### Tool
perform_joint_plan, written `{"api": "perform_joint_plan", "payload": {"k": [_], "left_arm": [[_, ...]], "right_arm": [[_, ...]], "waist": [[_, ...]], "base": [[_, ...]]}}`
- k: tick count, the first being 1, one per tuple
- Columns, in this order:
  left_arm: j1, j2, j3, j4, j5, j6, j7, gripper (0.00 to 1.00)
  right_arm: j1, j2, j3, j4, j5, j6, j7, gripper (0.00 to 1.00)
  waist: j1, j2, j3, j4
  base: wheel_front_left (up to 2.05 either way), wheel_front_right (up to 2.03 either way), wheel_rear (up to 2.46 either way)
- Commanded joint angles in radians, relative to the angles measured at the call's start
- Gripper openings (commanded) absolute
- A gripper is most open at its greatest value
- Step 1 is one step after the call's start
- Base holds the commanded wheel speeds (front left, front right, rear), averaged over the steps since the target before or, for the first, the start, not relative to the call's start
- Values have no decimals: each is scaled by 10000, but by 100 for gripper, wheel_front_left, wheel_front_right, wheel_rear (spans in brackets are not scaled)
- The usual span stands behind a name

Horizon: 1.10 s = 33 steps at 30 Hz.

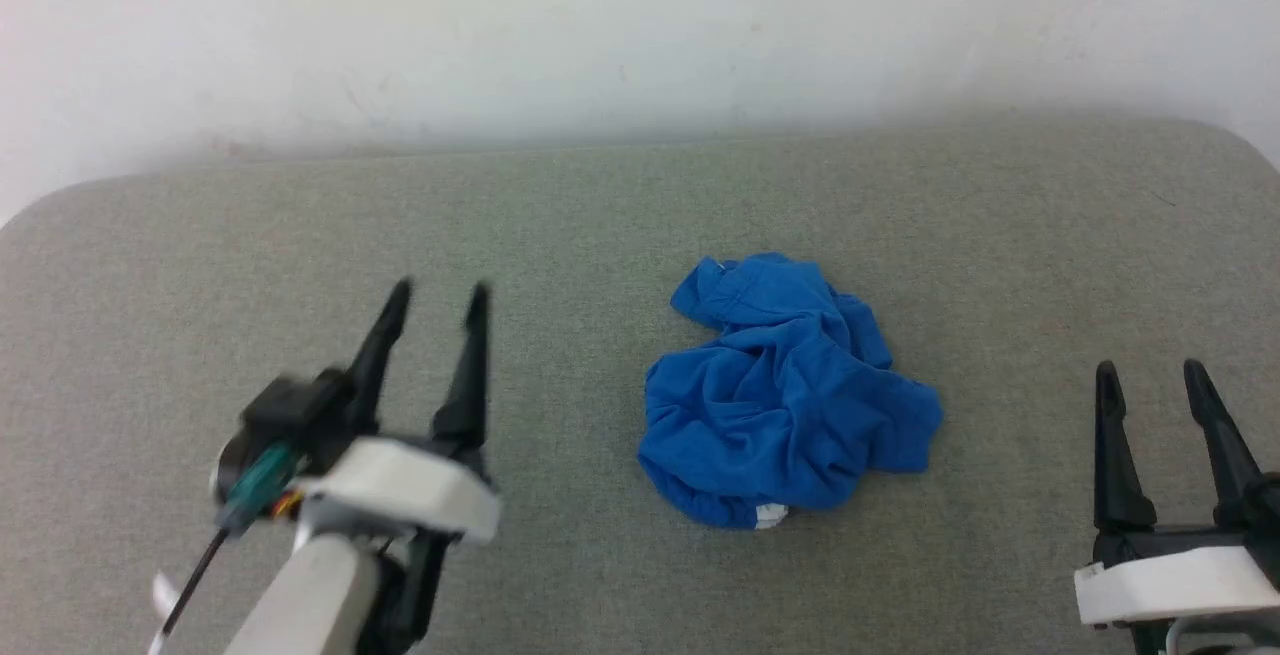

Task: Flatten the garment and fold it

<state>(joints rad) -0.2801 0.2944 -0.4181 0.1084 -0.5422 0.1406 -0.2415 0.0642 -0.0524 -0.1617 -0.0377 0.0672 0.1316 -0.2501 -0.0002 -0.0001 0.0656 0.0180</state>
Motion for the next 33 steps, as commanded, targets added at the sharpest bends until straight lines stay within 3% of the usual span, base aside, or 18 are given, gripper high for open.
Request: {"api": "perform_joint_plan", "payload": {"k": [1, 3, 6, 11, 16, 24, 29, 33], "left_arm": [[500, 64, 211, -214, 80, 150, -109, 100], [1444, 51, 986, -796, 133, 440, -185, 100], [2839, -333, 2206, -1859, 707, 458, -196, 100], [4188, -1066, 2956, -2117, 1440, -319, -200, 100], [4055, -1707, 3432, -2012, 1883, -1002, -201, 100], [3549, -2251, 3751, -1591, 2300, -1753, -202, 100], [3330, -2388, 3778, -1310, 2352, -1979, -202, 100], [3211, -2427, 3756, -1173, 2353, -2065, -202, 100]], "right_arm": [[149, 22, -34, 34, 97, -9, -65, 100], [277, 22, -32, 43, 159, -9, -66, 100], [442, 22, 8, 90, 251, -9, -59, 100], [492, 22, 202, 238, 254, -9, -27, 100], [-104, 22, 643, 46, 425, -9, 446, 100], [-2070, -184, 1523, 196, 731, -9, 3411, 100], [-2785, -378, 1835, 786, 1387, -9, 5766, 100], [-3068, -554, 1899, 1103, 1497, -9, 6835, 100]], "waist": [[2, 1, -57, 97], [2, 1, -48, 148], [2, 1, -24, 276], [2, 1, -37, 523], [2, 1, 52, 810], [2, 1, 491, 1173], [2, 1, 819, 1482], [2, 1, 965, 1708]], "base": [[0, 0, 0], [0, 0, 0], [0, 0, 0], [0, 0, 0], [0, 0, 0], [0, 0, 0], [0, 0, 0], [0, 0, 0]]}}
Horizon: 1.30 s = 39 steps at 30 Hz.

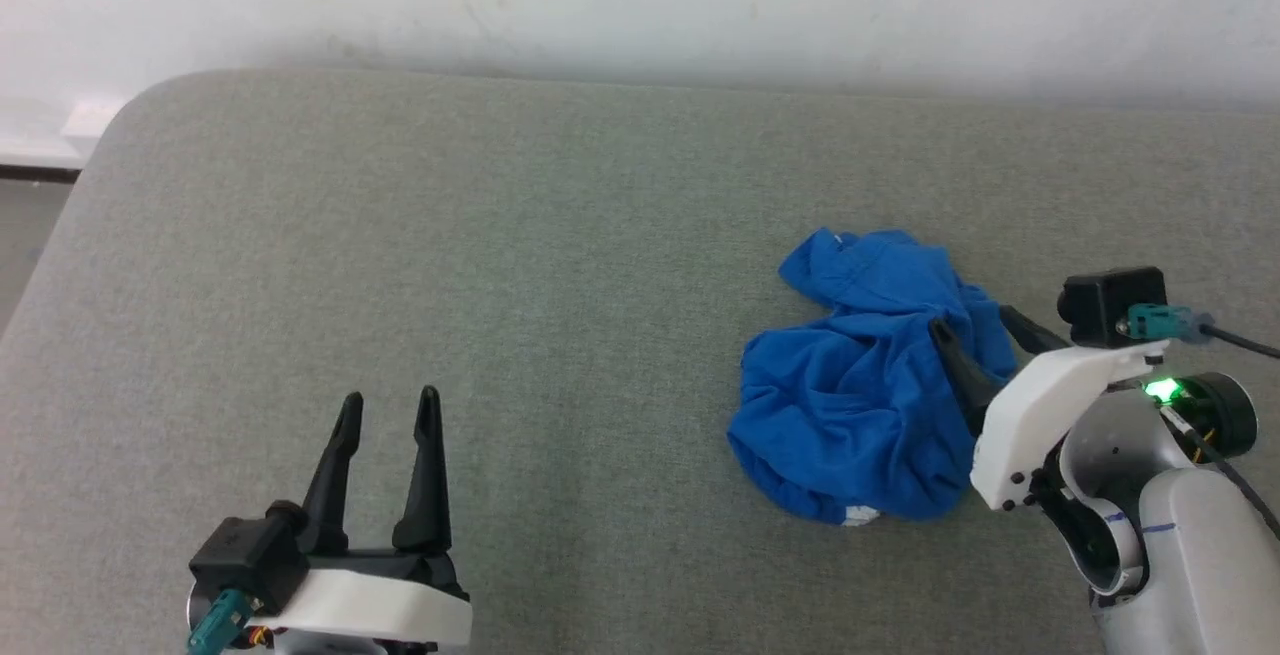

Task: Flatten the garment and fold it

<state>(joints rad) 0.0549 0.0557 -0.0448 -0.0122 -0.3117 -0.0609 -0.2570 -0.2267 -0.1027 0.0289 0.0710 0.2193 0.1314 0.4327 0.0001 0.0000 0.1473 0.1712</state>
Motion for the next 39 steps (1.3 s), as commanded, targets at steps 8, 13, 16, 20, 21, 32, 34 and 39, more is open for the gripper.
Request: {"api": "perform_joint_plan", "payload": {"k": [8, 13, 16, 20, 21, 32, 34, 39], "left_arm": [[-285, -52, -161, 266, -107, -11, -47, 100], [-282, -53, -208, 363, -148, 75, -47, 100], [-202, -53, -169, 378, -163, 127, -47, 100], [-83, -54, -101, 368, -149, 178, -47, 100], [-58, -54, -81, 359, -148, 190, -47, 100], [-87, -54, -96, 346, -69, 119, -47, 100], [-152, -54, -94, 356, -76, 104, -47, 100], [-209, -54, -104, 452, -34, 58, -47, 100]], "right_arm": [[-317, -23, 180, 958, -105, -7, 435, 0], [-588, 69, -12, 1110, -357, -7, 182, 0], [-994, 34, -138, 909, -345, -7, -133, 0], [-1428, 49, -788, 348, -197, -7, -540, 0], [-1417, 23, -977, 161, -209, -7, -601, 0], [2431, 416, -3125, -1131, -749, -7, -976, 0], [2955, 485, -3200, -917, -662, -7, -1081, 0], [3235, 519, -3008, -573, -250, -7, -1204, 100]], "waist": [[-1, 0, 118, 468], [-1, 0, -75, 434], [-1, 0, -238, 274], [-1, 0, -436, -10], [-1, 0, -467, -90], [-1, 0, -86, -668], [-1, 0, 6, -712], [-1, 0, 91, -820]], "base": [[0, 0, 0], [0, 0, 0], [0, 0, 0], [0, 0, 0], [0, 0, 0], [0, 0, 0], [0, 0, 0], [0, 0, 0]]}}
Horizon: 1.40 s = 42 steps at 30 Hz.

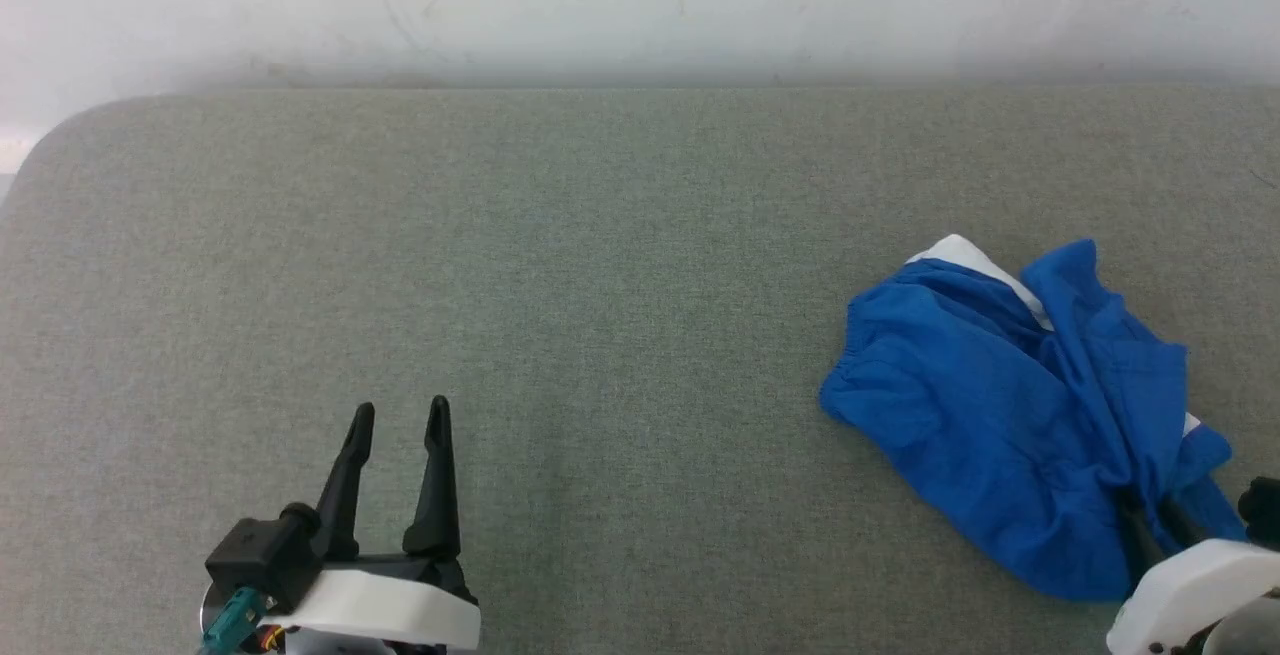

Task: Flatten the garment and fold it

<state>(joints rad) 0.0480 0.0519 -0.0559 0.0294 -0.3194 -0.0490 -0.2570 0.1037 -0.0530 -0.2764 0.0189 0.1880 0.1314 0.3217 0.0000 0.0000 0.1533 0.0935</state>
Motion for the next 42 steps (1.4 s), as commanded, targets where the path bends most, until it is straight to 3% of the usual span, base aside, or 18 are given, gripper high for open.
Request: {"api": "perform_joint_plan", "payload": {"k": [1, 6, 12, 19, 26, 27, 28, 29, 33, 42], "left_arm": [[-148, -16, 5, 56, 49, -70, -47, 100], [-194, -16, -54, 124, 33, -68, -47, 100], [-221, -16, -165, 129, -99, -9, -47, 100], [-433, -16, -349, 207, -289, -13, -47, 100], [-630, -16, -421, 284, -385, -8, -47, 100], [-649, -16, -420, 297, -395, -10, -47, 100], [-664, -16, -412, 311, -402, -11, -47, 100], [-679, -16, -404, 319, -412, -9, -47, 100], [-685, -16, -421, 355, -442, 32, -47, 100], [-529, -16, -449, 406, -408, 91, -47, 100]], "right_arm": [[-173, 23, 30, -157, 67, -7, -178, 100], [-966, 25, 233, -1526, -407, -7, -430, 100], [-1892, 16, 1571, -2667, -739, -7, 457, 100], [-3027, -512, 2240, -902, -556, -7, 2504, 100], [-3784, -1020, 2570, 809, -1040, -7, 3554, 100], [-3853, -1089, 2677, 1007, -1055, -7, 3654, 55], [-3925, -1138, 2768, 1163, -1034, -7, 3693, 22], [-4008, -1114, 2754, 1268, -986, -7, 3645, 0], [-4426, -1132, 2515, 1385, -1042, -7, 3071, 0], [-6307, -2147, 2563, 870, -1681, -7, 1295, 0]], "waist": [[0, 0, 25, -44], [0, 0, -90, 78], [0, 0, -62, 423], [0, 0, 337, 1015], [0, 0, 634, 1472], [0, 0, 657, 1523], [0, 0, 677, 1557], [0, 0, 692, 1575], [0, 0, 618, 1595], [0, 0, -23, 1329]], "base": [[0, 0, 0], [0, 0, 0], [0, 0, 0], [0, 0, 0], [0, 0, 0], [0, 0, 0], [0, 0, 0], [0, 0, 0], [0, 0, 0], [0, 0, 0]]}}
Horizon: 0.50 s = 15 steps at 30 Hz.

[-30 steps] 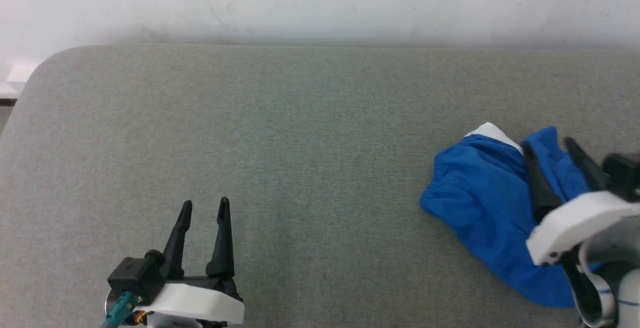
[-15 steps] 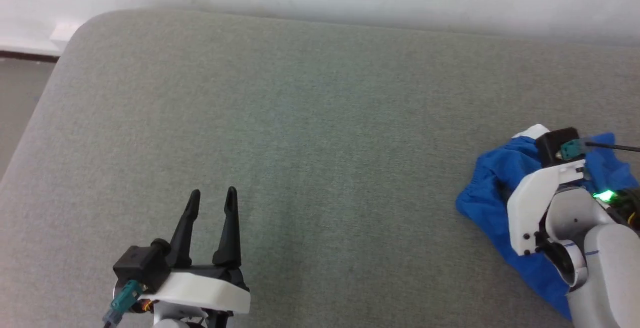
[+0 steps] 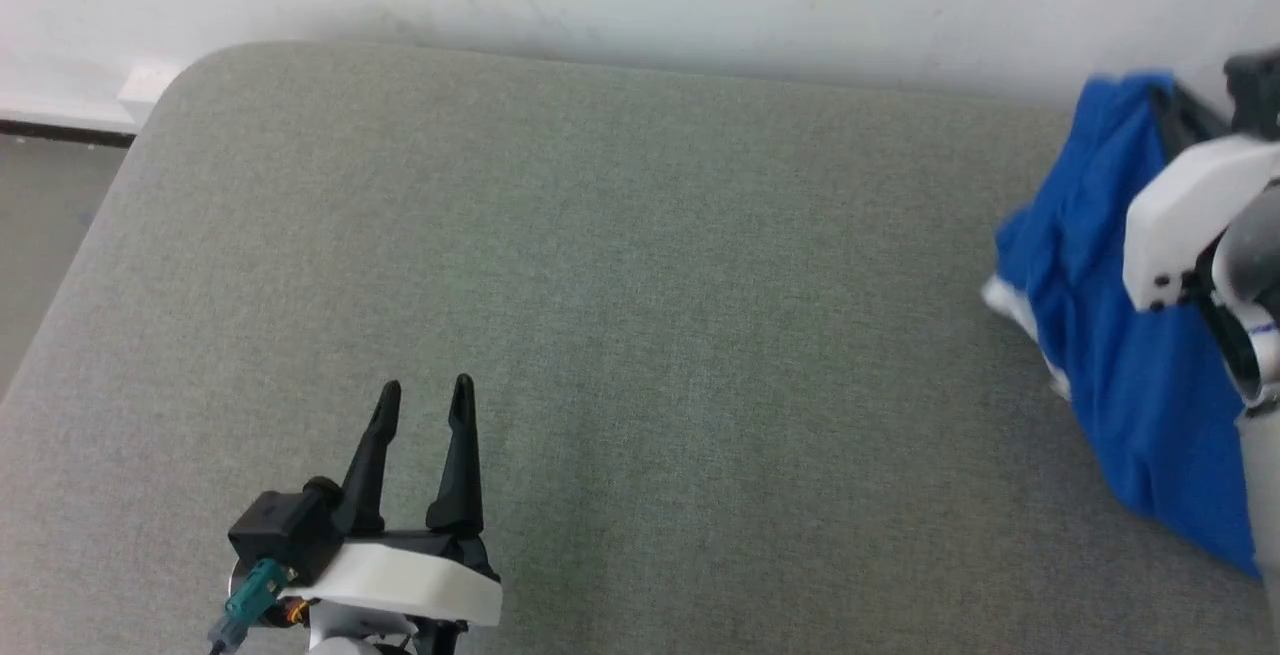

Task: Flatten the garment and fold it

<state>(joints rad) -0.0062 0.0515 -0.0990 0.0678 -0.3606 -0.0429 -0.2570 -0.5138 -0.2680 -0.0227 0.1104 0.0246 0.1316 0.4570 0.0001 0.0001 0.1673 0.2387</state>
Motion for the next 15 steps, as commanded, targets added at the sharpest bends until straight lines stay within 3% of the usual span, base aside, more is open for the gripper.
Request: {"api": "perform_joint_plan", "payload": {"k": [1, 5, 8, 15], "left_arm": [[34, -12, -26, 23, 18, 27, -47, 100], [106, -12, -24, 20, 68, 24, -47, 100], [162, -13, -42, 30, 93, 3, -47, 100], [165, -13, -157, 140, 76, -78, -47, 100]], "right_arm": [[-312, -90, 151, -142, -131, -9, -244, 0], [-659, -201, 959, -571, -400, -9, -996, 0], [-229, 63, 1999, -683, -253, -9, -1311, 0], [2055, 798, 4779, -457, 1364, -9, -1113, 0]], "waist": [[-1, -1, -213, -148], [-1, -1, -336, -224], [-1, -1, -347, -271], [-1, -1, -231, -178]], "base": [[0, 0, 0], [0, 0, 0], [0, 0, 0], [0, 0, 0]]}}
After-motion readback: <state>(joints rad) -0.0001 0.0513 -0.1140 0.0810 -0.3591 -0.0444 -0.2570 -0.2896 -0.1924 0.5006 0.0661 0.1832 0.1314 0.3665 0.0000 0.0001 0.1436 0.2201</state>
